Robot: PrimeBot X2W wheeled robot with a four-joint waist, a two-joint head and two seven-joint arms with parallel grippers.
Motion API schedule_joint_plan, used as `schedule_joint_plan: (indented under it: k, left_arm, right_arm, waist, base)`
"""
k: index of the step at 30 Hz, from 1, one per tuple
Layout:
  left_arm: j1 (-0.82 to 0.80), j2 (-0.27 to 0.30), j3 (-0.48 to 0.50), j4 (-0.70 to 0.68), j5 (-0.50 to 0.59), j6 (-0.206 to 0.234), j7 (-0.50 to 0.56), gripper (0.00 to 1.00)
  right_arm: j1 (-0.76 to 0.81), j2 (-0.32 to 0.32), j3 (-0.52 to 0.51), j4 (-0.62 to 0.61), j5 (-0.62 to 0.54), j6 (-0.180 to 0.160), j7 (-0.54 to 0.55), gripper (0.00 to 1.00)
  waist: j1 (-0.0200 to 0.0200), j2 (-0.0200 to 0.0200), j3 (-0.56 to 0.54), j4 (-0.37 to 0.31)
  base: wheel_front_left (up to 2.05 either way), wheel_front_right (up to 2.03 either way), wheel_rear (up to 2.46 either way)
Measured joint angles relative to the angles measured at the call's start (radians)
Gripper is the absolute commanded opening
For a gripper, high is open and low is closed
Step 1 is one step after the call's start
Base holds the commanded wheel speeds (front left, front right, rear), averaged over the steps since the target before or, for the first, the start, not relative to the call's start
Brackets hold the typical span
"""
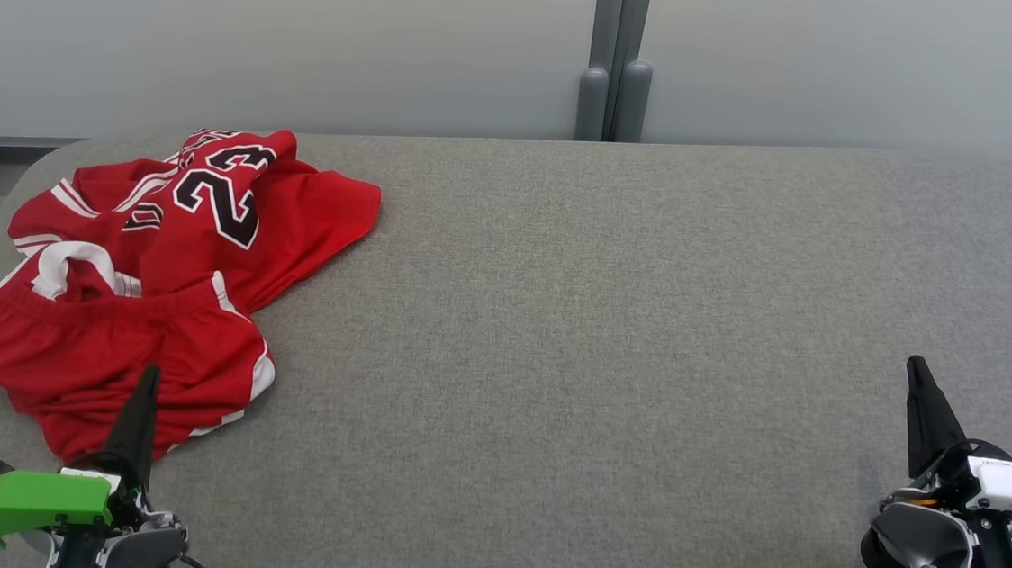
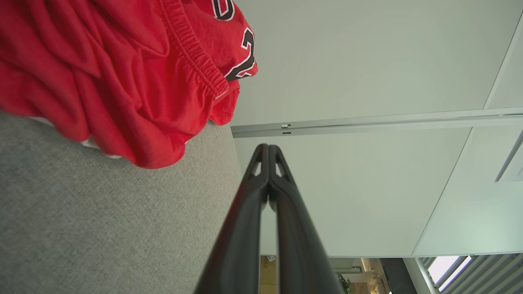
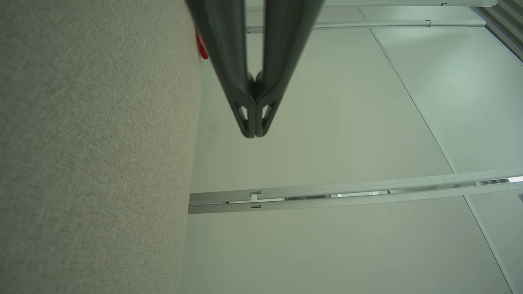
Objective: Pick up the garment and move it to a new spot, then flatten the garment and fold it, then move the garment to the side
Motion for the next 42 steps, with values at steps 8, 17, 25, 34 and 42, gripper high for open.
schedule_joint_plan:
  k: [8, 17, 25, 34, 42]
  left_arm:
    - [0.0, 0.0, 0.0, 0.0, 0.0, 0.0, 0.0, 0.0]
    - [0.0, 0.0, 0.0, 0.0, 0.0, 0.0, 0.0, 0.0]
    - [0.0, 0.0, 0.0, 0.0, 0.0, 0.0, 0.0, 0.0]
    - [0.0, 0.0, 0.0, 0.0, 0.0, 0.0, 0.0, 0.0]
    - [0.0, 0.0, 0.001, 0.0, 0.0, 0.0, 0.0, 0.0]
  right_arm:
    - [0.0, 0.0, 0.0, 0.0, 0.0, 0.0, 0.0, 0.0]
    - [0.0, 0.0, 0.0, 0.0, 0.0, 0.0, 0.0, 0.0]
    - [0.0, 0.0, 0.0, 0.0, 0.0, 0.0, 0.0, 0.0]
    - [0.0, 0.0, 0.0, 0.0, 0.0, 0.0, 0.0, 0.0]
    - [0.0, 0.0, 0.0, 0.0, 0.0, 0.0, 0.0, 0.0]
  waist:
    - [0.0, 0.0, 0.0, 0.0]
    - [0.0, 0.0, 0.0, 0.0]
    - [0.0, 0.0, 0.0, 0.0]
    - [0.0, 0.0, 0.0, 0.0]
    - [0.0, 0.0, 0.0, 0.0]
  base:
    - [0.0, 0.0, 0.0]
    - [0.0, 0.0, 0.0]
    - [0.0, 0.0, 0.0]
    - [0.0, 0.0, 0.0]
    - [0.0, 0.0, 0.0]
